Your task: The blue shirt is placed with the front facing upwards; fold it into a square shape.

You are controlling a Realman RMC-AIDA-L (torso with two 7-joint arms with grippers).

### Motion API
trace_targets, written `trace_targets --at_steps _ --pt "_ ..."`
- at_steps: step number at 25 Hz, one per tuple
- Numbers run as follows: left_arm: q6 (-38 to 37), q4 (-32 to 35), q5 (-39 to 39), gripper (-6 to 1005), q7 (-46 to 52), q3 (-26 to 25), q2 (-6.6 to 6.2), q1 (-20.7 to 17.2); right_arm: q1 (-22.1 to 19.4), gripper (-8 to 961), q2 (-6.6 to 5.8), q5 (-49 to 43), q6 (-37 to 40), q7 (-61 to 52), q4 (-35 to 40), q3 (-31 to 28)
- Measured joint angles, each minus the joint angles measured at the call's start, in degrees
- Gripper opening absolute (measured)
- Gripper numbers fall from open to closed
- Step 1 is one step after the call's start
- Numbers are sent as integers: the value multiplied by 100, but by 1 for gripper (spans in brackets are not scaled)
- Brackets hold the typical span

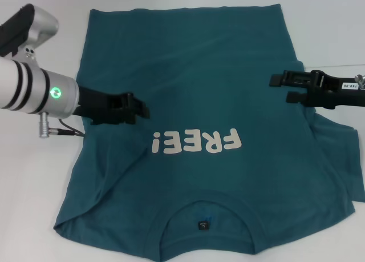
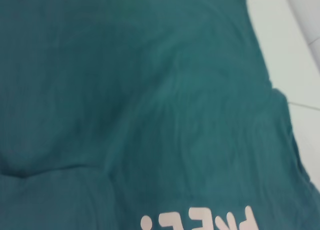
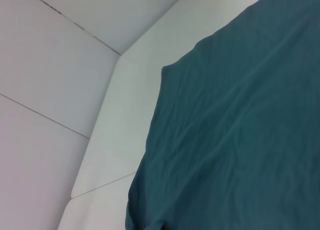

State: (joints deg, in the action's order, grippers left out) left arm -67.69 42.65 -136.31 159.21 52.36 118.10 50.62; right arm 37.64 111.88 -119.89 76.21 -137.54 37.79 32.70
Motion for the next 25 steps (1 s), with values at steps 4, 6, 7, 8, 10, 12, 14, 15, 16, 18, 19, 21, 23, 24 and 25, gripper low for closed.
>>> trace_targets --at_steps 4,6,7,8,10,12,14,15,16,18,19,21,23,24,25 --pt "-125 382 161 394 -31 -129 -43 -386 -5 895 -18 0 -2 0 0 3" --pt "-241 474 225 437 -136 -280 -108 -617 -13 895 -36 -12 -1 -2 0 25" --pt "-280 488 251 459 -204 -332 -133 -681 -13 895 -47 -26 7 -9 0 36" --pt "-324 493 286 480 -318 -401 -167 -777 -14 895 -58 -38 14 -22 0 41" --pt "-343 465 316 523 -528 -495 -206 -907 -10 895 -71 -48 32 -39 0 47" --pt "-321 409 321 566 -748 -568 -211 -975 -5 895 -74 -50 39 -50 -1 48" --pt "-287 299 324 625 -999 -658 -184 -1012 -3 896 -76 -51 32 -56 -26 49" --pt "-282 251 325 663 -1069 -686 -171 -1017 -1 896 -83 -52 31 -60 -46 50" --pt "-278 199 326 700 -1102 -700 -167 -1017 3 896 -94 -54 40 -71 -65 54" --pt "-275 154 327 775 -1126 -710 -163 -1016 28 896 -136 -73 86 -135 -82 91" --pt "-252 94 328 813 -1161 -712 -141 -1010 57 896 -181 -113 109 -219 -88 147" --pt "-240 91 330 947 -1194 -712 -124 -1003 150 896 -324 -277 140 -486 -99 331" --pt "-236 92 331 947 -1218 -710 -117 -988 273 896 -494 -486 155 -767 -121 527" --pt "-234 92 331 947 -1219 -698 -116 -978 340 896 -582 -594 174 -879 -136 608" --pt "-232 90 332 947 -1219 -690 -115 -971 410 896 -670 -704 206 -961 -146 667"
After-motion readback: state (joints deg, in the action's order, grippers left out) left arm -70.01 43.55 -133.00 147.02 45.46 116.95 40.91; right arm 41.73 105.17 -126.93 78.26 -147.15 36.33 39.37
